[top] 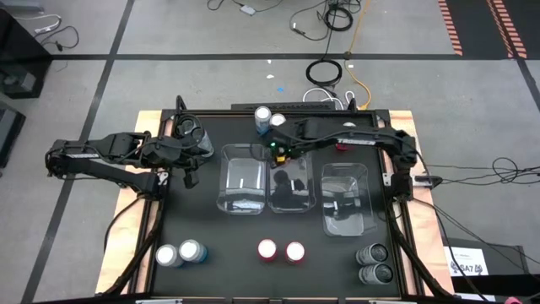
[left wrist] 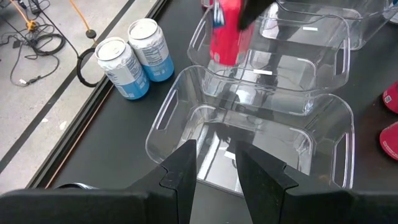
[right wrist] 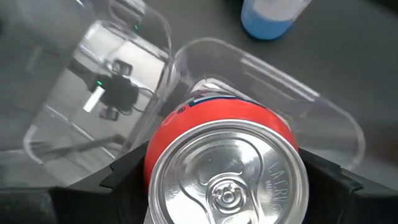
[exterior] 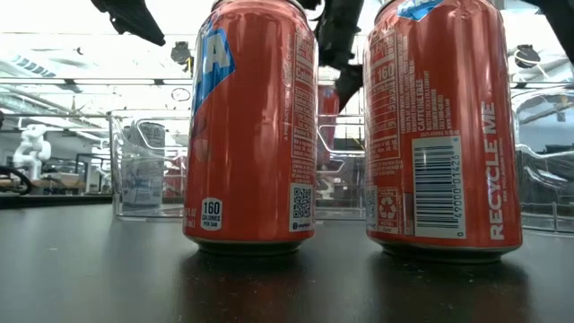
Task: Sort soda cans
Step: Put the orange soda can into the center transparent bin
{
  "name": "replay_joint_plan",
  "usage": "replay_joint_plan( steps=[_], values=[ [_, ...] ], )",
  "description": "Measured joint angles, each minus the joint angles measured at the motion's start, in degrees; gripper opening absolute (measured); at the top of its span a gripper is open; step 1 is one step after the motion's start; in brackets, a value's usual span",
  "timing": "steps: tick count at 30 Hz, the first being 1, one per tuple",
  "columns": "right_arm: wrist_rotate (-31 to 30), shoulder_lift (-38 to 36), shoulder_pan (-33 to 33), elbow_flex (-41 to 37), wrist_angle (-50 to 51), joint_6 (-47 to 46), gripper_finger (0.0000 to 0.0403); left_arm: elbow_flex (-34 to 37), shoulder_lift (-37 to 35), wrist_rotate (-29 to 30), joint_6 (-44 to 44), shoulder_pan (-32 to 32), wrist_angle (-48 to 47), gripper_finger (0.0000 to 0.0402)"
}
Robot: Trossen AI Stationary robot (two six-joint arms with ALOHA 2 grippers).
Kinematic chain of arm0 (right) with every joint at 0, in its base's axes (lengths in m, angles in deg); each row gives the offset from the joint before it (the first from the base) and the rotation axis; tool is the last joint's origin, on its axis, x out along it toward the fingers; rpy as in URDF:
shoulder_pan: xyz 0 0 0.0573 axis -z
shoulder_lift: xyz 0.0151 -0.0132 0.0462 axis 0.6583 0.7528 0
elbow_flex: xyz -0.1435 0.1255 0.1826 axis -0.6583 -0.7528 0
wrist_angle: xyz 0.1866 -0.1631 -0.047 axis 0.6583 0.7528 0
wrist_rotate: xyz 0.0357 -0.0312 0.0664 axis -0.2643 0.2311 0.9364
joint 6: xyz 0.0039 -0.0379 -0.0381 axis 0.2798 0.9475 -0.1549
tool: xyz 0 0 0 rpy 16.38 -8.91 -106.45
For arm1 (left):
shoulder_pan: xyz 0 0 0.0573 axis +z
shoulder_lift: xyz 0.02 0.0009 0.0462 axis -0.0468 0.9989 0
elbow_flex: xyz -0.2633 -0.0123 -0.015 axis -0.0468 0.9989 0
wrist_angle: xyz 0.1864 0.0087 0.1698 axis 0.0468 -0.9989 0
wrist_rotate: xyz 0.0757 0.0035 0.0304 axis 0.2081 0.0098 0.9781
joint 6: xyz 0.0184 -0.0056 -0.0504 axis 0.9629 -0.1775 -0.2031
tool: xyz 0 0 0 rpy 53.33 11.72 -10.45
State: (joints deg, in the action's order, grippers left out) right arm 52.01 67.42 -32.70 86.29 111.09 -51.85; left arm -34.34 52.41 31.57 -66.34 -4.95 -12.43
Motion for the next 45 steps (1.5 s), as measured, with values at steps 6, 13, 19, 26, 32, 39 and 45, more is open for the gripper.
replay_joint_plan(
  steps=[6, 13, 19, 26, 32, 39, 45],
  values=[
    [0.4, 3.8, 1.1, 0.0, -1.7, 1.0, 0.0289, 0.0, 0.0, 0.0, -0.1, 0.0, 0.0, 0.0123],
    [3.4, 7.3, 1.3, 0.0, -2.4, 1.5, 0.029, 0.0, 0.0, -0.5, -0.1, 0.0, 0.1, 0.0123],
    [3.5, 7.9, 1.4, 0.0, -3.4, 1.4, 0.0294, 2.2, -0.2, -7.8, 2.0, 0.0, 3.3, 0.0123],
    [4.3, 7.9, 1.4, 0.0, -4.4, 1.5, 0.0327, 9.6, -0.7, -8.5, 3.3, 0.0, 9.5, 0.0123],
    [4.1, 7.7, 1.4, 0.0, -4.6, 1.5, 0.0338, 10.8, -1.0, -11.4, 3.3, 0.0, 10.7, 0.0123],
    [4.1, 7.3, 1.4, 0.0, -4.4, 2.4, 0.034, 10.9, -2.2, -11.5, 3.3, 0.0, 10.6, 0.0123],
    [1.0, 2.5, 1.3, 0.0, -4.8, 2.4, 0.034, 10.9, -2.8, -11.5, 3.7, 0.0, 10.4, 0.0123]
  ],
)
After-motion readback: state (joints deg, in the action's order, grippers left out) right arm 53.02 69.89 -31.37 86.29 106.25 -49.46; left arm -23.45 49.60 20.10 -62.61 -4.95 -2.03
